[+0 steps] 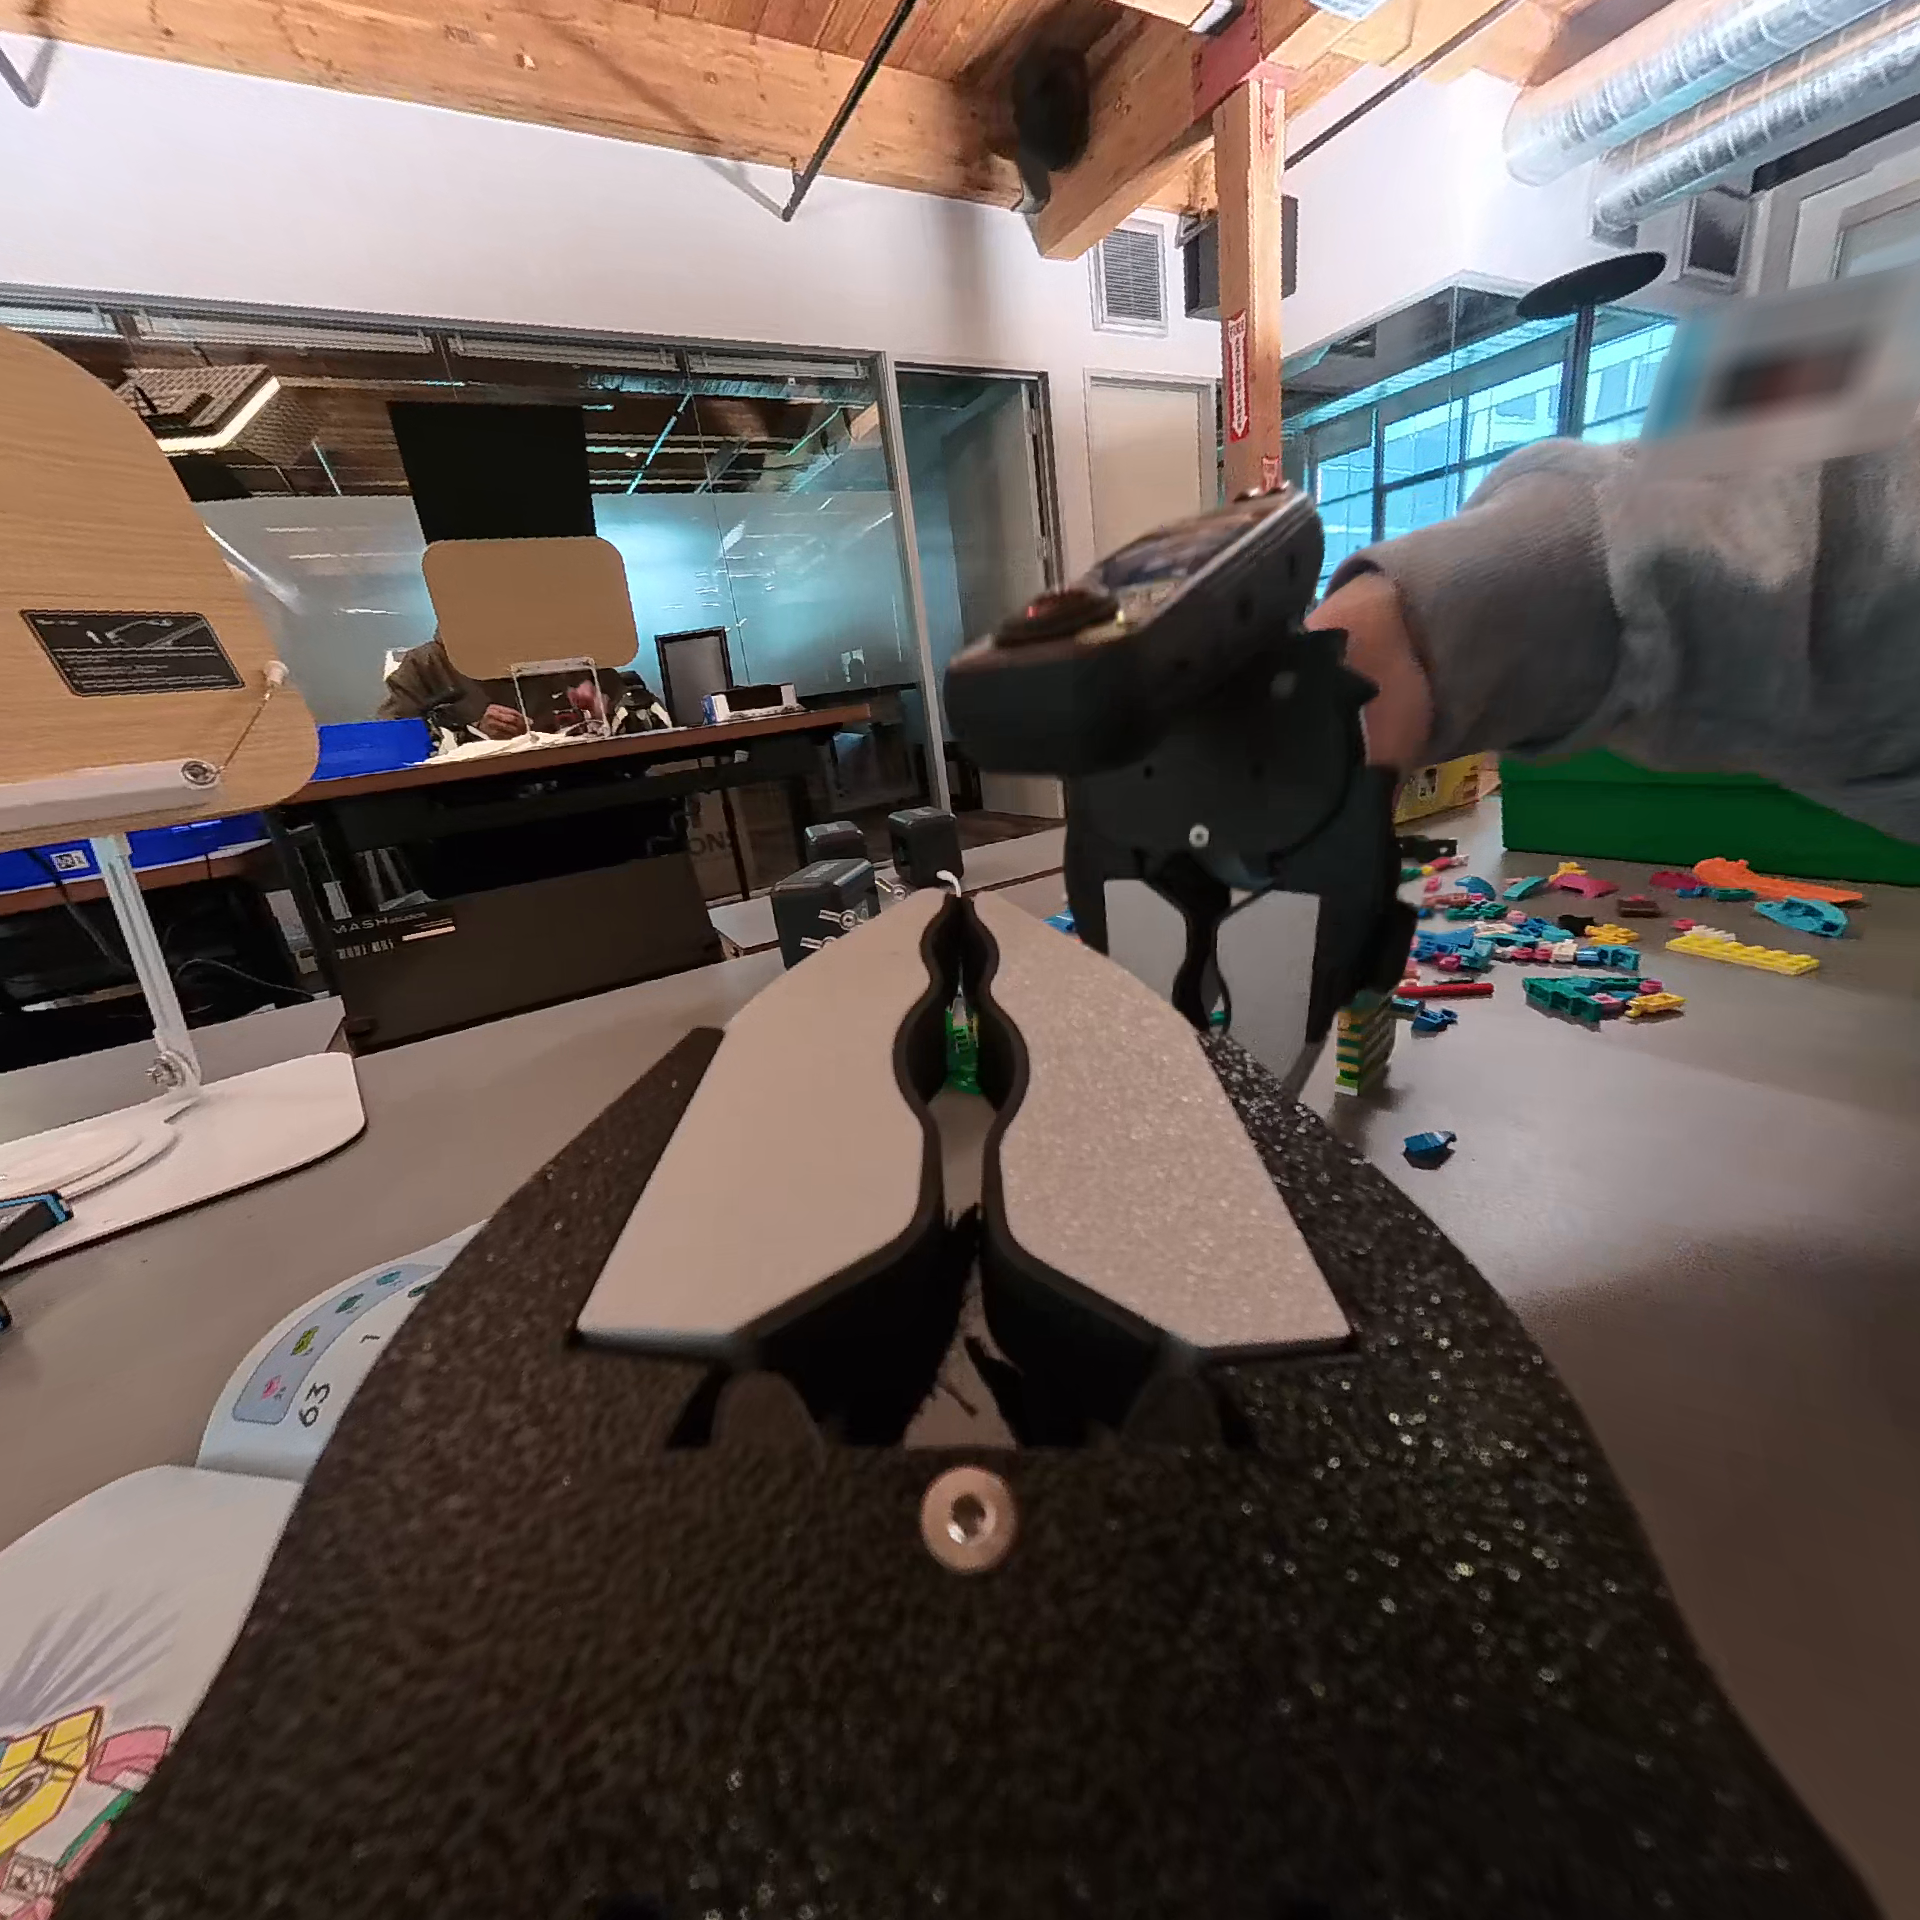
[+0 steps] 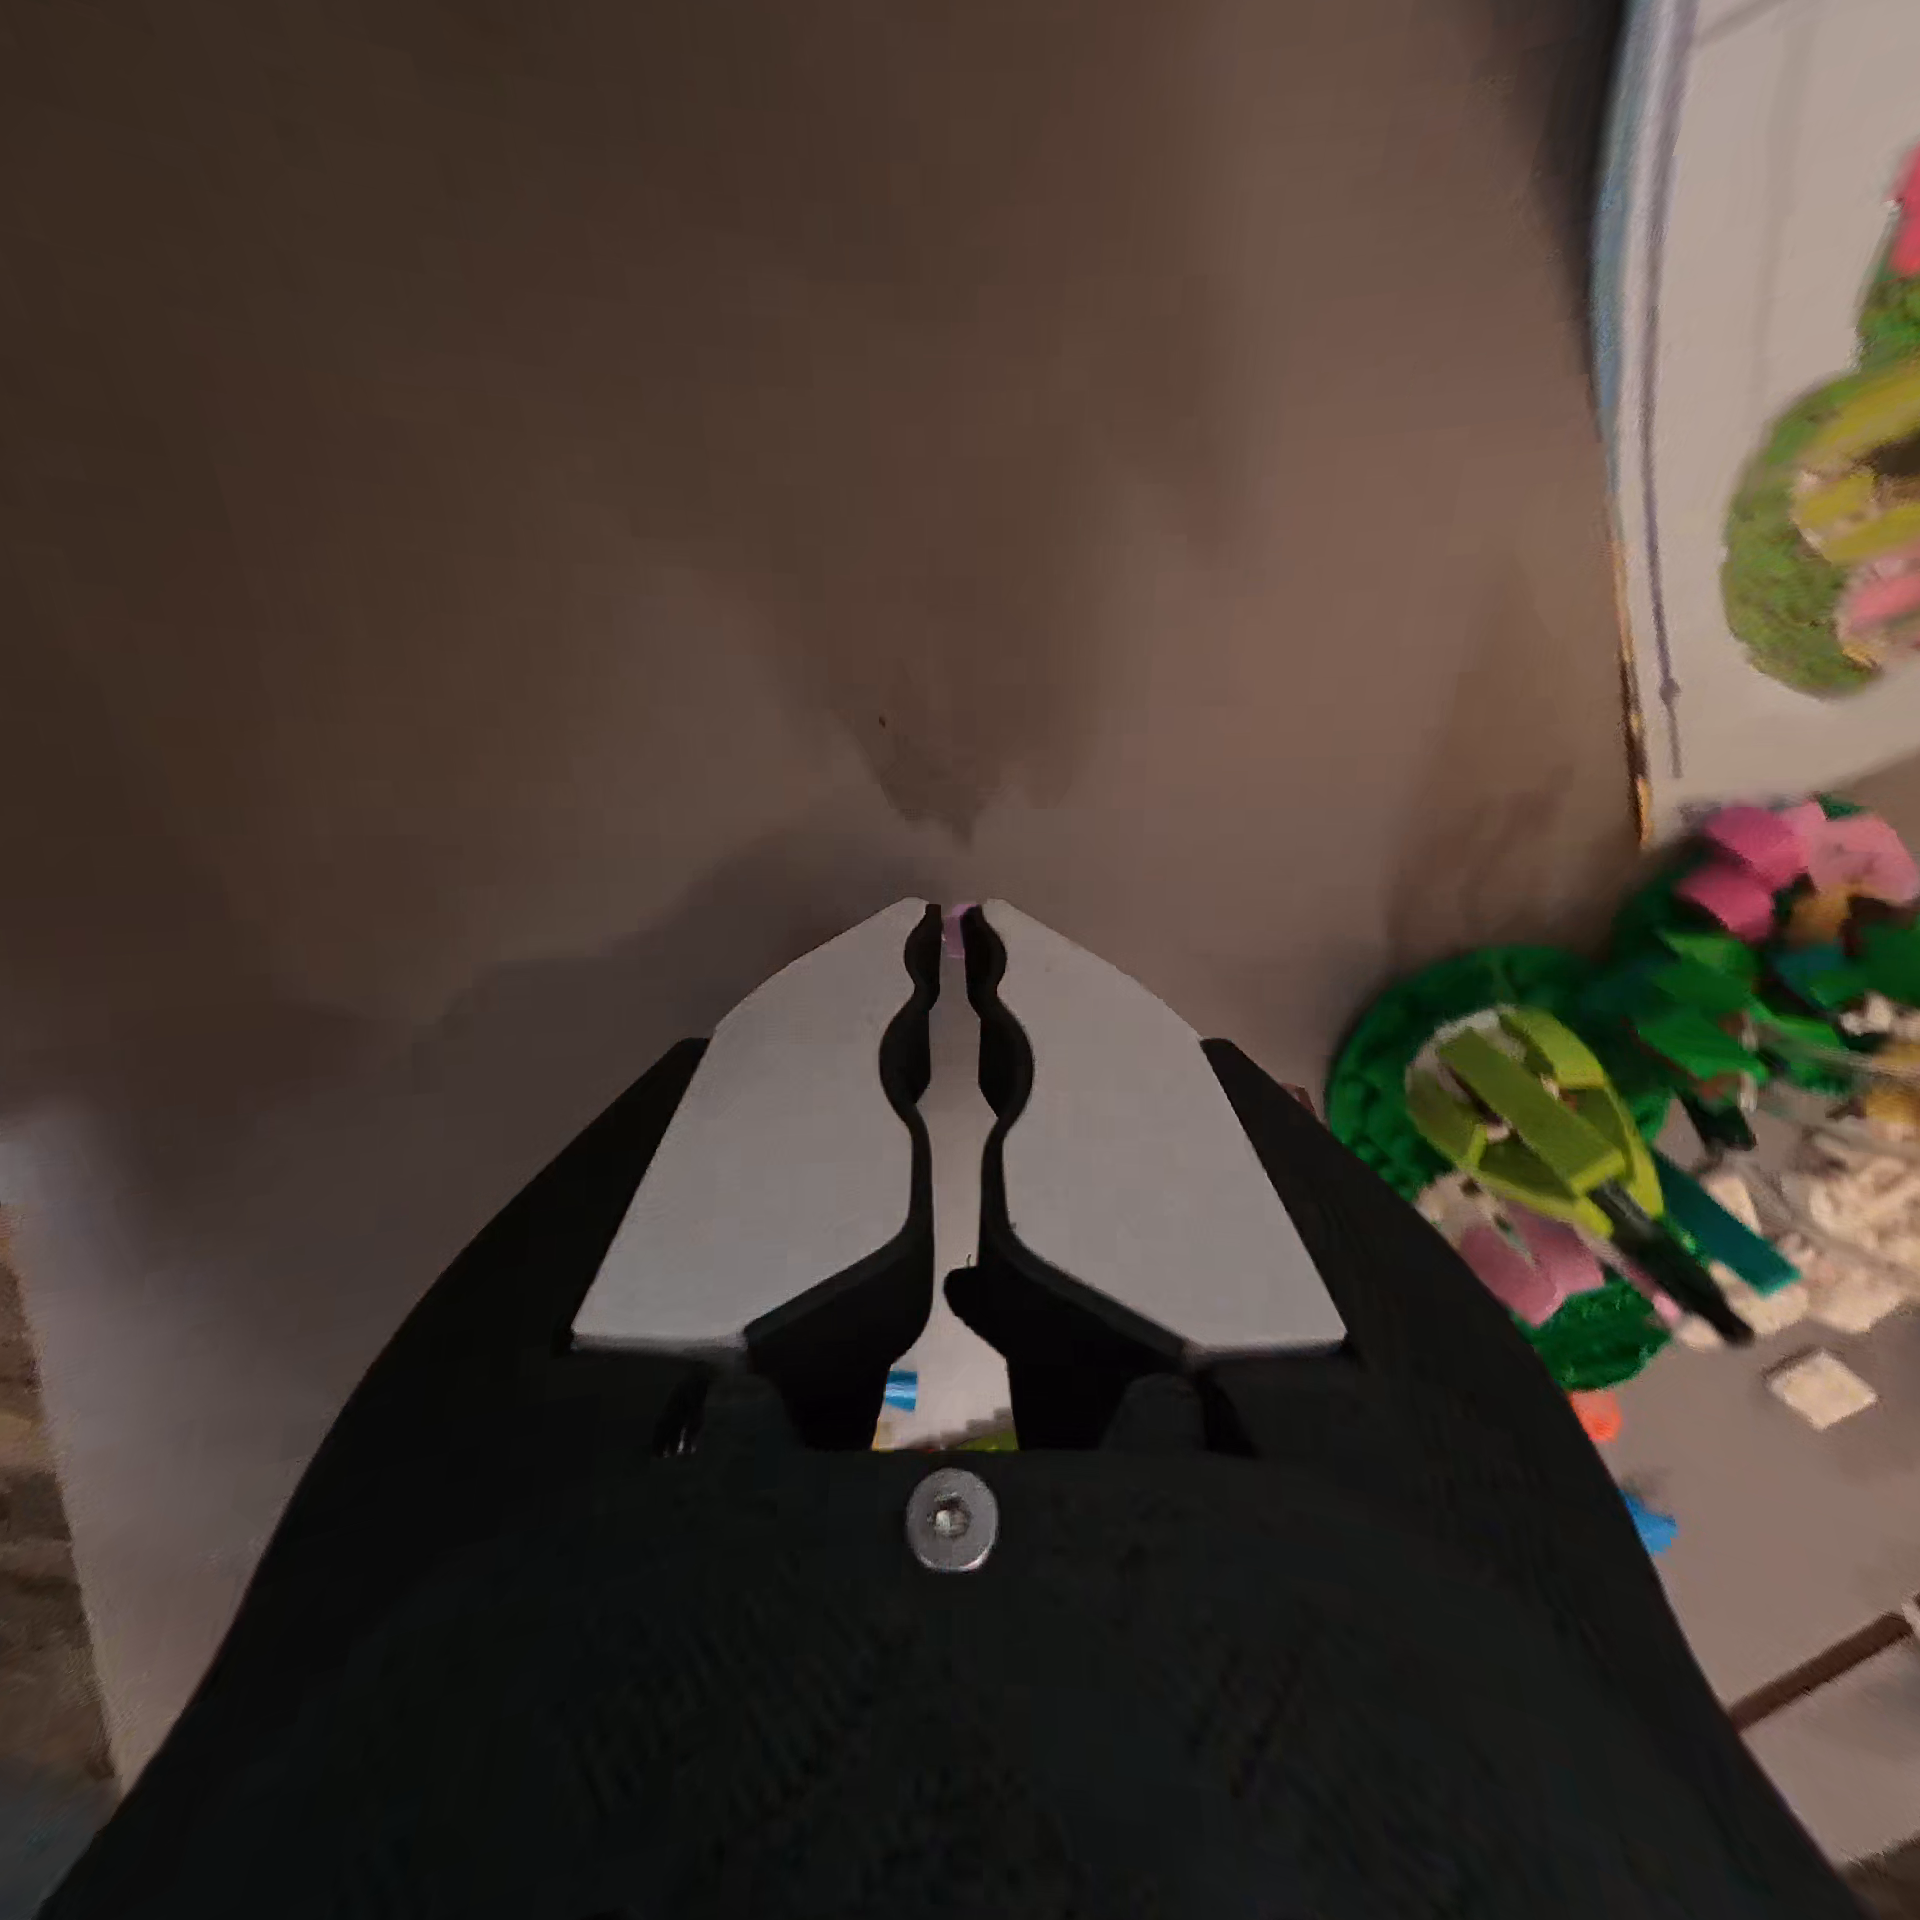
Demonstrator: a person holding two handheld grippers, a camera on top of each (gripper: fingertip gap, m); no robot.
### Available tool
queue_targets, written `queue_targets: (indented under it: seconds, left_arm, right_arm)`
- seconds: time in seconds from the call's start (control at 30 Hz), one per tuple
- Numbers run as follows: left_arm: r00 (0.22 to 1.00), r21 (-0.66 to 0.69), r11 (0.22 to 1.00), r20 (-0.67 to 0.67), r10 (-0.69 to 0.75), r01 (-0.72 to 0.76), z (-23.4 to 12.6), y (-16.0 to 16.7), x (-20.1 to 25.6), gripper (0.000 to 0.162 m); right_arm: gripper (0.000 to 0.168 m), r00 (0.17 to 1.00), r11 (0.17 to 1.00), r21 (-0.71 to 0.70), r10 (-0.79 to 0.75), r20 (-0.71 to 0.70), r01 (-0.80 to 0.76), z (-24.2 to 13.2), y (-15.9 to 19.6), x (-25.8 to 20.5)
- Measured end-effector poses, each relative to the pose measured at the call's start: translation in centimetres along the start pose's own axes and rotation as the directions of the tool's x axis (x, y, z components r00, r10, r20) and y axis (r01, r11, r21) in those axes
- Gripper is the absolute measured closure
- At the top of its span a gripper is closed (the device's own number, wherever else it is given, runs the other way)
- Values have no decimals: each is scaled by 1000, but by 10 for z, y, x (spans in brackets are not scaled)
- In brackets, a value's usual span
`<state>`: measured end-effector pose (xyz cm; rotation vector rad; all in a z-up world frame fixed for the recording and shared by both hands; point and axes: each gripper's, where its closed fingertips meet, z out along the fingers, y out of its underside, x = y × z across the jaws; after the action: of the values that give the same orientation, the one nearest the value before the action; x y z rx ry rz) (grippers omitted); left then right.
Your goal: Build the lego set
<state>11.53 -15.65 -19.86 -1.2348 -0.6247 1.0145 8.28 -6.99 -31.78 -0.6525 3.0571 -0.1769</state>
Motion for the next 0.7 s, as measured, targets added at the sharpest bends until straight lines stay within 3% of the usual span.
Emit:
queue_targets:
  seconds: [0.2, 0.3, 0.43, 0.57, 0.7]
  left_arm:
    - [1000, -1, 1000, -8, -11, 11, 0, 1, 0, 162]
    - [1000, -1, 1000, -11, -9, 9, 0, 1, 1, 162]
    - [1000, 1, 1000, -16, -10, 10, -1, 1, 2, 162]
    - [1000, -3, 1000, -12, -15, 15, 0, 2, 1, 162]
    - [1000, -12, 1000, -10, 9, -9, 0, 3, 3, 162]
  right_arm:
    - [163, 999, 999, 2, -46, -12, 46, 8, -4, 0]
    - [147, 999, 999, 39, -3, -33, 5, 2, -4, 2]
    - [144, 986, 976, 192, 124, -109, -101, -42, 13, 8]
    - [146, 951, 867, 438, 299, -81, -236, -99, 39, 1]
    - [150, 928, 787, 548, 369, -47, -285, -116, 61, -13]
